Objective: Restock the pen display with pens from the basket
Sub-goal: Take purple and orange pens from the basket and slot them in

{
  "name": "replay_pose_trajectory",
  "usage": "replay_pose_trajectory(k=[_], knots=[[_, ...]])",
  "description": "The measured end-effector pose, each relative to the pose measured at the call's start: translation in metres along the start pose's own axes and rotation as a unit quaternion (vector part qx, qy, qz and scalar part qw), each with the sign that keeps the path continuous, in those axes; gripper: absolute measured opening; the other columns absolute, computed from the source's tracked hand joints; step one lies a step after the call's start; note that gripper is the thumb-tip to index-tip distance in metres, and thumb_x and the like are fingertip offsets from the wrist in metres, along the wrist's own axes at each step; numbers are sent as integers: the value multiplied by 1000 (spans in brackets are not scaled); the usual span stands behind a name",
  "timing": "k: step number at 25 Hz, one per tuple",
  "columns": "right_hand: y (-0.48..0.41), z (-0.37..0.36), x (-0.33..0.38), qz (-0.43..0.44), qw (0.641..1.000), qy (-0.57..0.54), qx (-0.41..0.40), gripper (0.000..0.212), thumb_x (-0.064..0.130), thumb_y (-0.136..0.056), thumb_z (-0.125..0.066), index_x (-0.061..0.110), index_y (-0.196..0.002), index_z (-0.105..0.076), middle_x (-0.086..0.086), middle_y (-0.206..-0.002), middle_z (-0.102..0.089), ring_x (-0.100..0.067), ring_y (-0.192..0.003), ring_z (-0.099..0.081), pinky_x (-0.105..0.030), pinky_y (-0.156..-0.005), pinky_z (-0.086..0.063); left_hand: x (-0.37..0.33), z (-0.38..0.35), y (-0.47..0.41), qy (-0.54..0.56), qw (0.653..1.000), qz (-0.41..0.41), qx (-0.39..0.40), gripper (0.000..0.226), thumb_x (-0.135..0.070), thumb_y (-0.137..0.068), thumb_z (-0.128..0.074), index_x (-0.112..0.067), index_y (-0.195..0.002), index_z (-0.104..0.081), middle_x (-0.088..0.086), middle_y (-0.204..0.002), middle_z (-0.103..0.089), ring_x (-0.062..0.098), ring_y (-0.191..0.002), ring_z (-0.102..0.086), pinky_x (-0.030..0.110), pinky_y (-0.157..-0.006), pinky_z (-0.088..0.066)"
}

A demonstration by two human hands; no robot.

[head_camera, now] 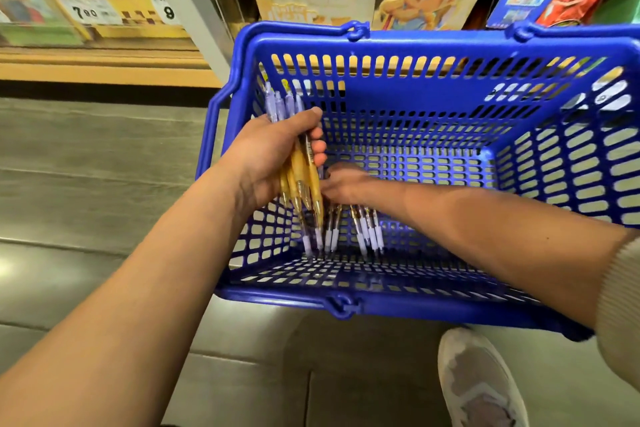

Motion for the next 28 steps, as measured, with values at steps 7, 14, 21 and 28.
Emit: replay_pose_trajectory(k=[7,14,21,28], knots=[[23,34,-25,15,952,-305,-2,10,24,-106,-46,15,-109,-50,-15,-100,-73,-25,-75,-76,-38,-69,-63,6,-6,-14,47,999,13,-13,21,-33,-100,-63,-13,-107,-64,1,-73,-71,17,-69,-73,39,-67,-63],[84,72,-38,85,908,-410,37,30,21,-99,-62,14,-128,-60,-18,-127,-68,-25,-108,-64,-41,-101,-53,17,-29,-21,-31,995,80,57,13,-16,-96,-68,-5,-91,-72,6,-67,-69,15,-56,-66,29,-54,-59],[142,101,-49,101,891,-441,47,16,22,-100,-61,17,-114,-67,-2,-108,-76,-15,-97,-72,-20,-76,-56,20,-61,-16,28,994,86,67,16,-20,-103,-60,-8,-95,-67,5,-75,-72,17,-63,-70,37,-66,-65],[241,131,-23,60,879,-472,23,17,27,-106,-49,18,-111,-62,2,-85,-71,-15,-77,-68,-32,-76,-59,-9,-119,80,119,988,89,42,24,-29,-102,-59,-9,-90,-64,6,-72,-62,18,-62,-62,34,-61,-60]])
Point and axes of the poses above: each hand's wrist, its own y-axis away from the middle knuckle, its own z-axis out of the back of the hand, x = y × z, the point moved 1 cm from there along -y, towards the middle knuckle
